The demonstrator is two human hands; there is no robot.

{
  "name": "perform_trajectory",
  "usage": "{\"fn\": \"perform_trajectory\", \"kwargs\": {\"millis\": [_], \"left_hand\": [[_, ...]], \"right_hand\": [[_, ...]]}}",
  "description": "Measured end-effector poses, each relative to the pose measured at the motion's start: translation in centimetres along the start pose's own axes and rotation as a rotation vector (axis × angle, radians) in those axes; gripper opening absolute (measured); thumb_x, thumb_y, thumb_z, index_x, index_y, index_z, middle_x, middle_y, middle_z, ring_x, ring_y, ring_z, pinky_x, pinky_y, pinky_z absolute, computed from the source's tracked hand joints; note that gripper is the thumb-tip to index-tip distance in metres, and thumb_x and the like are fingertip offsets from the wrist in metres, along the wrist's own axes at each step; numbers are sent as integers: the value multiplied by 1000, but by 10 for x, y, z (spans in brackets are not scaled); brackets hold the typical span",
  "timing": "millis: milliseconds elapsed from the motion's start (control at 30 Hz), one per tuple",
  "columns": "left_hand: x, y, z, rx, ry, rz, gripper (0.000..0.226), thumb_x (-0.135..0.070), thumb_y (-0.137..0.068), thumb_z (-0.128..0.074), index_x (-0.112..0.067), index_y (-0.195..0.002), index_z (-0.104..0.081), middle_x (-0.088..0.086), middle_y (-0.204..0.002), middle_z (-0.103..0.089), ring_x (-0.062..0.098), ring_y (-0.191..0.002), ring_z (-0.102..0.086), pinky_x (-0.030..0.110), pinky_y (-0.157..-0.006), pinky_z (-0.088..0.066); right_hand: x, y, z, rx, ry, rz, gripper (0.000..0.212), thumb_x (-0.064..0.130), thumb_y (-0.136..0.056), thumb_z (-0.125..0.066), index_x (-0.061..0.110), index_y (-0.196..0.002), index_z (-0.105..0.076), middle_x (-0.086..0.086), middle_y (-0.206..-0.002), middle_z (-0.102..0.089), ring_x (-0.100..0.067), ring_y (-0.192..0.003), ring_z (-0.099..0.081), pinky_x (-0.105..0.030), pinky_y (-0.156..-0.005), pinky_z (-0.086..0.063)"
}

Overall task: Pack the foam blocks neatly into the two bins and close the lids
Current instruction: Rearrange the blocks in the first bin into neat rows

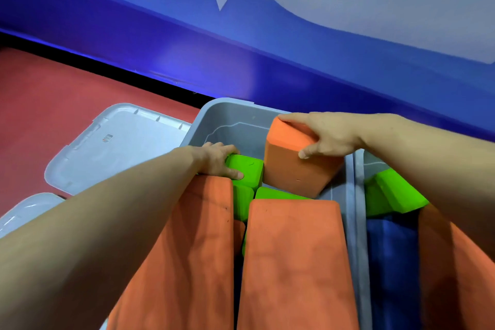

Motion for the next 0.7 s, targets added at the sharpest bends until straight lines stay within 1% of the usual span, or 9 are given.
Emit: {"fn": "perform_trajectory", "kwargs": {"millis": [67, 100, 200, 233, 333, 400, 500, 600, 700], "left_hand": [[0, 0, 2, -11, -1, 12, 80, -65, -90, -62, -34, -156, -29, 9, -151, -38, 35, -144, -30, 51, -116, -32], [1, -1, 3, -23, 9, 27, 80, -66, -90, -61, -34, -156, -29, 10, -152, -38, 36, -144, -31, 50, -113, -35], [5, -3, 6, -33, 32, 52, 81, -68, -88, -61, -35, -156, -30, 8, -153, -39, 35, -142, -36, 45, -90, -47], [5, -4, 5, -25, 18, 44, 82, -69, -88, -62, -36, -155, -30, 8, -155, -39, 36, -141, -37, 45, -93, -47], [5, -5, 2, -12, -16, 26, 83, -70, -87, -62, -38, -156, -29, 8, -157, -37, 37, -144, -32, 50, -115, -34], [4, -6, 1, 1, -26, 10, 83, -69, -86, -63, -39, -155, -29, 8, -157, -36, 37, -144, -31, 52, -117, -32], [2, -7, 0, 14, -42, 1, 82, -68, -87, -63, -39, -156, -28, 10, -155, -37, 37, -144, -30, 52, -116, -32], [1, -10, -1, 20, -42, 8, 83, -69, -87, -62, -40, -156, -26, 11, -154, -36, 37, -144, -29, 52, -116, -32], [3, -15, -3, 24, -24, 15, 84, -71, -85, -63, -42, -155, -27, 11, -153, -37, 37, -143, -29, 52, -116, -33]], "right_hand": [[0, 2, -3, 37, -54, -25, 80, 37, -92, -69, 28, -157, -24, -9, -147, -44, -30, -131, -47, -30, -98, -36], [-1, 2, -7, 43, -74, -33, 81, 38, -91, -71, 29, -157, -24, -8, -147, -45, -28, -131, -48, -29, -98, -35], [-1, -1, -16, 64, -117, -25, 75, 39, -89, -73, 27, -152, -35, 0, -131, -56, -10, -105, -55, -23, -91, -34], [-5, -3, -22, 81, -126, -27, 72, 40, -88, -74, 27, -150, -38, 1, -134, -56, -7, -103, -52, -21, -91, -33], [-8, -3, -34, 61, -245, -2, 88, 42, -85, -77, 33, -155, -25, 4, -154, -40, -17, -131, -46, -23, -100, -32], [-9, -1, -45, 101, -298, -32, 90, 49, -87, -72, 35, -158, -18, 6, -156, -34, -19, -138, -41, -28, -110, -32], [-15, -3, -62, 82, -342, -140, 76, 66, -90, -54, 44, -154, -19, 2, -155, -35, -26, -139, -36, -45, -117, -30], [-17, -3, -66, 79, -372, -169, 63, 66, -93, -48, 46, -149, -26, 1, -147, -43, -25, -132, -37, -46, -115, -31], [-14, -8, -68, 94, -354, -163, 63, 66, -93, -48, 44, -148, -27, -1, -145, -44, -26, -131, -38, -48, -114, -32]]}}
Point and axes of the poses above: each hand's wrist, its own y-axis away from the middle knuckle, its own z-axis out of the back of the hand, x = y × z, the point moved 1 cm from there along -y, towards the middle knuckle
